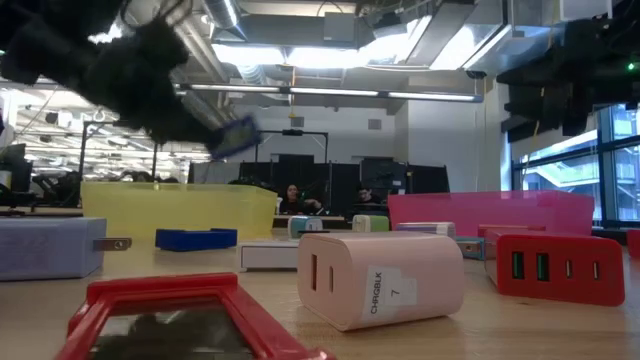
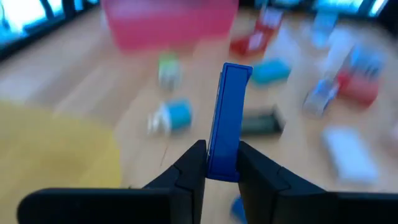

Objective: Pick & Place Office items
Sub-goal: Put the top blue digital clock into the pink bin

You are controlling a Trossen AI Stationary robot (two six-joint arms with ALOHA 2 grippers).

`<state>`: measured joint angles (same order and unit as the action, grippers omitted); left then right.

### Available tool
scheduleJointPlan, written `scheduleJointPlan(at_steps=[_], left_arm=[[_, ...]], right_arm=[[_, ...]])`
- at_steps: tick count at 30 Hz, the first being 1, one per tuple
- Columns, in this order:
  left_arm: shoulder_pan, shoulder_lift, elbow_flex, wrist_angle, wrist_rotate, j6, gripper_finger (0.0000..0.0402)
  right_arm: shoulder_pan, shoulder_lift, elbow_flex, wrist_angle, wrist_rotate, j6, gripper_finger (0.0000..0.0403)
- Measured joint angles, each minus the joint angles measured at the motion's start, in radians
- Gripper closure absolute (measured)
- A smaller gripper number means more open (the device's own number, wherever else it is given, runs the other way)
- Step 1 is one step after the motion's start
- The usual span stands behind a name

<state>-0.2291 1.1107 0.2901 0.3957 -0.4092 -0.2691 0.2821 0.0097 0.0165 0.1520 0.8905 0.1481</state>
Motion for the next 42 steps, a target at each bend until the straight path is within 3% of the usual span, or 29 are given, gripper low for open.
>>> scheduleJointPlan(at_steps=[5, 8, 11, 17, 22, 25, 30, 37, 42], left_arm=[[0.003, 0.0, 0.001, 0.184, -0.08, 0.07, 0.033], [0.021, 0.0, 0.001, 0.215, -0.102, 0.098, 0.033], [0.046, 0.0, 0.001, 0.231, -0.103, 0.098, 0.033], [0.093, 0.0, 0.001, 0.29, -0.059, 0.1, 0.033], [0.136, 0.016, 0.001, 0.352, -0.01, 0.111, 0.0329], [0.16, 0.084, 0.007, 0.447, 0.043, 0.135, 0.0328], [0.193, 0.268, 0.125, 0.5, 0.148, 0.204, 0.0328], [0.223, 0.483, 0.339, 0.496, 0.151, 0.257, 0.0327], [0.238, 0.562, 0.44, 0.499, 0.168, 0.249, 0.0327]], right_arm=[[0.0, 0.0, 0.0, 0.041, 0.008, -0.091, 0.0037], [0.0, 0.0, 0.0, 0.04, 0.01, -0.21, 0.0037], [0.0, 0.0, 0.0, 0.045, -0.017, -0.196, 0.0037], [0.0, 0.0, 0.0, 0.046, -0.228, -0.059, 0.0037], [0.0, 0.0, 0.0, 0.05, -0.377, -0.051, 0.0037], [0.0, 0.0, 0.0, 0.067, -0.415, -0.05, 0.0037], [0.0, 0.006, 0.0, 0.065, -0.417, -0.053, 0.0037], [0.0, 0.059, 0.029, 0.089, -0.351, 0.014, 0.0037], [-0.002, 0.192, 0.101, 0.088, -0.339, -0.002, 0.0036]])
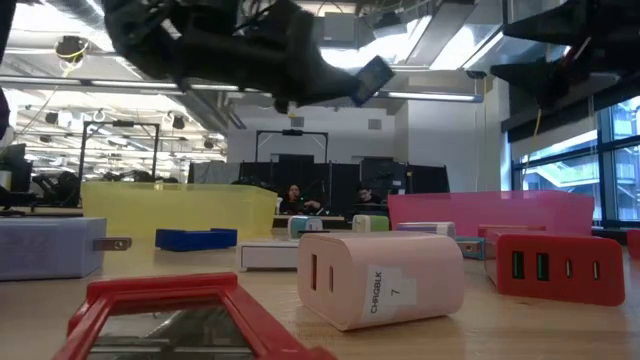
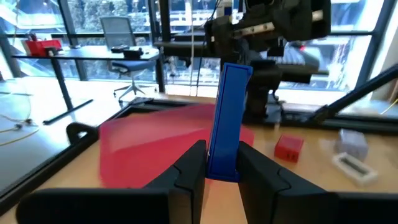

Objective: Pick & Place Office items
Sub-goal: Put the top blue digital clock into the pink bin

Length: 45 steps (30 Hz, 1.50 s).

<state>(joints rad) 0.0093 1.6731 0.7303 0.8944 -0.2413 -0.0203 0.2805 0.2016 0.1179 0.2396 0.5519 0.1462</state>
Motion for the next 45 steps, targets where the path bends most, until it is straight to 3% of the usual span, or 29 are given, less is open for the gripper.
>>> scheduleJointPlan(at_steps=[8, 13, 26, 37, 45], left_arm=[[0.004, 0.036, 0.084, 0.002, 0.081, -0.018, 0.0327], [0.004, 0.035, 0.1, 0.014, 0.086, -0.018, 0.0327], [-0.017, 0.036, 0.1, 0.016, 0.134, -0.018, 0.0327], [-0.019, 0.035, 0.1, 0.015, 0.132, -0.018, 0.0327], [-0.021, 0.035, 0.1, 0.014, 0.132, -0.011, 0.0327]], right_arm=[[-0.007, 0.291, 0.101, 0.02, -0.027, -0.086, 0.0036], [-0.025, 0.453, 0.172, 0.09, -0.114, -0.163, 0.0036], [-0.099, 0.759, 0.373, 0.163, -0.271, -0.286, 0.0036], [-0.129, 0.917, 0.445, 0.207, -0.335, -0.216, 0.0043], [-0.13, 0.938, 0.445, 0.269, -0.335, -0.187, 0.0116]])
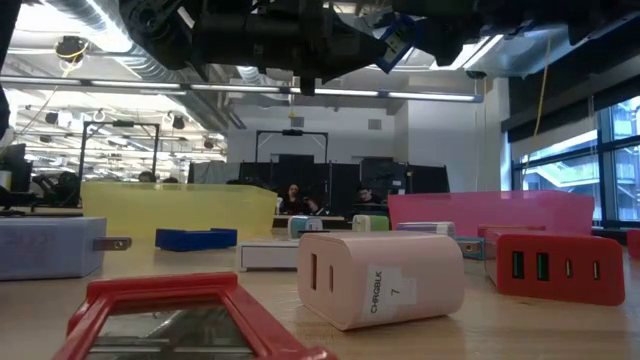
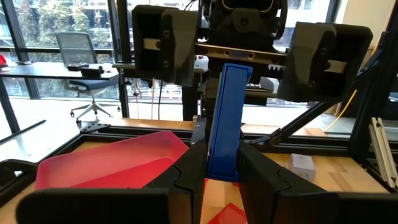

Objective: Pick & Place Office items
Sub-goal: Put the top blue digital clock into the pink bin

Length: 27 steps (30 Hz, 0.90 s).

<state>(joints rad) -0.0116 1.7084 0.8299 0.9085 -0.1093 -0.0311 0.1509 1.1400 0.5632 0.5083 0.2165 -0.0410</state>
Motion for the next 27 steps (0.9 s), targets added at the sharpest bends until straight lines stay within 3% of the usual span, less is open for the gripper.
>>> scheduleJointPlan(at_steps=[16, 22, 27], left_arm=[[0.0, 0.0, -0.001, 0.001, 0.0, 0.014, 0.0327], [0.0, 0.0, -0.001, 0.001, 0.0, 0.014, 0.0322], [0.0, 0.0, -0.001, 0.003, -0.005, 0.023, 0.0291]], right_arm=[[-0.002, 0.0, 0.0, 0.0, 0.004, 0.033, 0.033], [-0.005, 0.0, 0.0, 0.0, 0.006, 0.048, 0.0336], [-0.034, 0.0, 0.0, -0.001, 0.0, 0.064, 0.0336]])
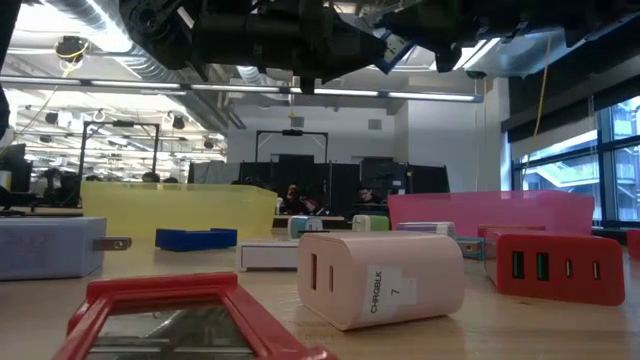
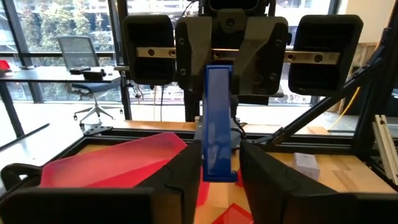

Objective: Pick & Place Office items
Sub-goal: Put the top blue digital clock into the pink bin

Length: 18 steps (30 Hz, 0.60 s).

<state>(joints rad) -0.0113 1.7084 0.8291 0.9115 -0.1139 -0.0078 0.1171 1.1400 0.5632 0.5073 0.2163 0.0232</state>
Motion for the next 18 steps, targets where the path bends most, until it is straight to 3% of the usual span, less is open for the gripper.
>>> scheduleJointPlan(at_steps=[4, 9, 14, 18], left_arm=[[0.002, -0.004, 0.0, -0.005, -0.032, 0.0, 0.0249], [0.0, -0.006, 0.0, -0.015, -0.187, 0.0, 0.0209], [0.011, -0.006, 0.0, -0.058, -0.365, 0.045, 0.0196], [0.015, -0.006, 0.0, -0.085, -0.422, 0.056, 0.0198]], right_arm=[[-0.047, -0.007, 0.0, -0.044, -0.007, 0.023, 0.0336], [-0.13, -0.028, 0.0, -0.192, 0.013, 0.037, 0.0336], [-0.227, -0.049, 0.0, -0.347, 0.08, 0.049, 0.0336], [-0.319, -0.054, 0.0, -0.503, 0.178, 0.099, 0.0336]])
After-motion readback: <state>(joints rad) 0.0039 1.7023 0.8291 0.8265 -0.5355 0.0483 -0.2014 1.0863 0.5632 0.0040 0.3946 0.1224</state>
